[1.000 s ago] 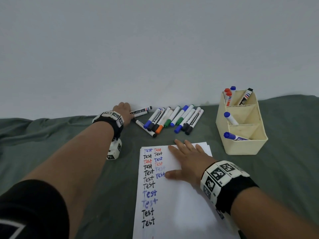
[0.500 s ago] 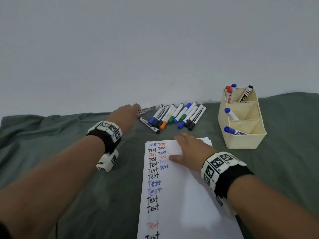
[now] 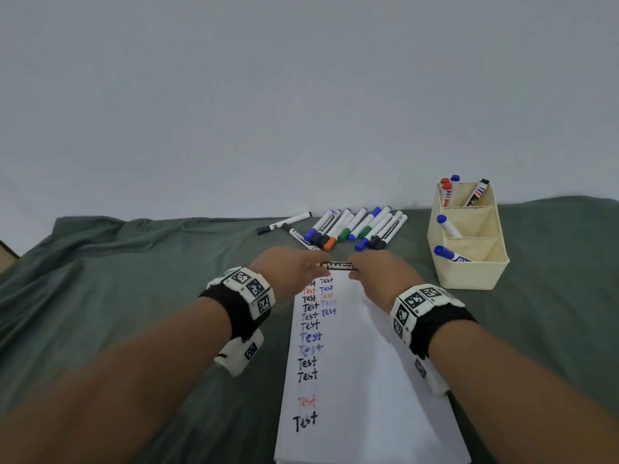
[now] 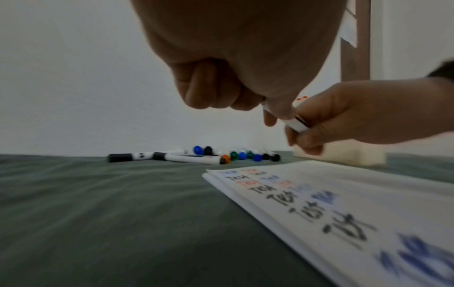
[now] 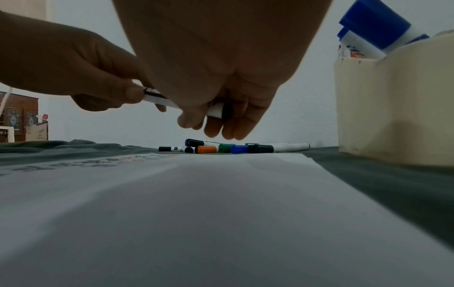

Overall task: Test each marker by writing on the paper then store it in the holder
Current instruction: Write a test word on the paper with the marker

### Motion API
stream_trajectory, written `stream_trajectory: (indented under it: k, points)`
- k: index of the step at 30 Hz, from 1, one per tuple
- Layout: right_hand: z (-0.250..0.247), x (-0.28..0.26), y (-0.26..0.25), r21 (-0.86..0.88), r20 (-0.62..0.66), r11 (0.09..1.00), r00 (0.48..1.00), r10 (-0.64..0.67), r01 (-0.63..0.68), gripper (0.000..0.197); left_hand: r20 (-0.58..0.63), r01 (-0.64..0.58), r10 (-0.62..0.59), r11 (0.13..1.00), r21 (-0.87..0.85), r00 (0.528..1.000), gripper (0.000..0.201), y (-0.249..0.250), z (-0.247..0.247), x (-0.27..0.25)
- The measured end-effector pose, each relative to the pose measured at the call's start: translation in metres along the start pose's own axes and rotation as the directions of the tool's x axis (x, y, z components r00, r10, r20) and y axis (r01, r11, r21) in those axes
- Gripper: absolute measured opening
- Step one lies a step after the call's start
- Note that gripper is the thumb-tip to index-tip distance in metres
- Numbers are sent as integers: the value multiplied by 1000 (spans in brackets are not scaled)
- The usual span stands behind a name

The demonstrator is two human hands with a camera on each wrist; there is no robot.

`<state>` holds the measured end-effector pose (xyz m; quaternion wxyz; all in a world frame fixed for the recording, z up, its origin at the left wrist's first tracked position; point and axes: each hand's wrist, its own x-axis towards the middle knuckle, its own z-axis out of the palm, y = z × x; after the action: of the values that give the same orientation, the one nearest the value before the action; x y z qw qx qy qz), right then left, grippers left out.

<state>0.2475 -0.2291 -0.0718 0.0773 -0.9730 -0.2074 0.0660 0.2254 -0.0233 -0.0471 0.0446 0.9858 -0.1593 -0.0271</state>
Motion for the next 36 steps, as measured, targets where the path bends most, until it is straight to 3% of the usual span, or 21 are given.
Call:
stream_trajectory:
  k: [2,5,6,8,10,13,21,26,32,34,36]
  points:
    - [0,1,-1,0,-11,1000,1000,2,-2,14,9,87,-87,995,-46,996,42,-8,-2,-1]
    - [1,0,3,-7,-3,999,999,52,-52,16,-20,239,-248,949,-206,969,76,-20,2,-7]
    - [2,-1,5,-4,-11,998,998,68,-68,16,-43,283,-304,922,-263,952,73,-27,5,-10]
    - [2,-3,6,-2,-36,997,996,83,-83,14,-75,303,-338,907,-291,938,47,-40,11,-17]
    - [0,-5,4,-9,-57,996,994,93,-94,19,-82,300,-329,920,-253,941,22,-53,12,-23]
    - [-2,-6,3,-24,-74,993,991,111,-113,27,-60,278,-287,952,-126,956,16,-69,6,-28]
    - [-1,-6,3,-22,-87,993,990,115,-117,24,39,189,-198,968,164,979,25,-78,-3,-20]
    - [2,-3,4,-21,-72,992,990,119,-121,25,90,191,-208,967,166,974,36,-72,7,-14]
    - [3,0,5,-1,-51,992,991,127,-127,26,-26,234,-237,931,281,971,48,-65,16,-24]
    - [3,1,6,25,-63,991,989,133,-132,33,-102,190,-169,950,249,980,54,-54,17,-30]
    - [3,0,6,67,-76,993,992,99,-94,58,-65,96,-84,975,200,994,67,-39,22,-38]
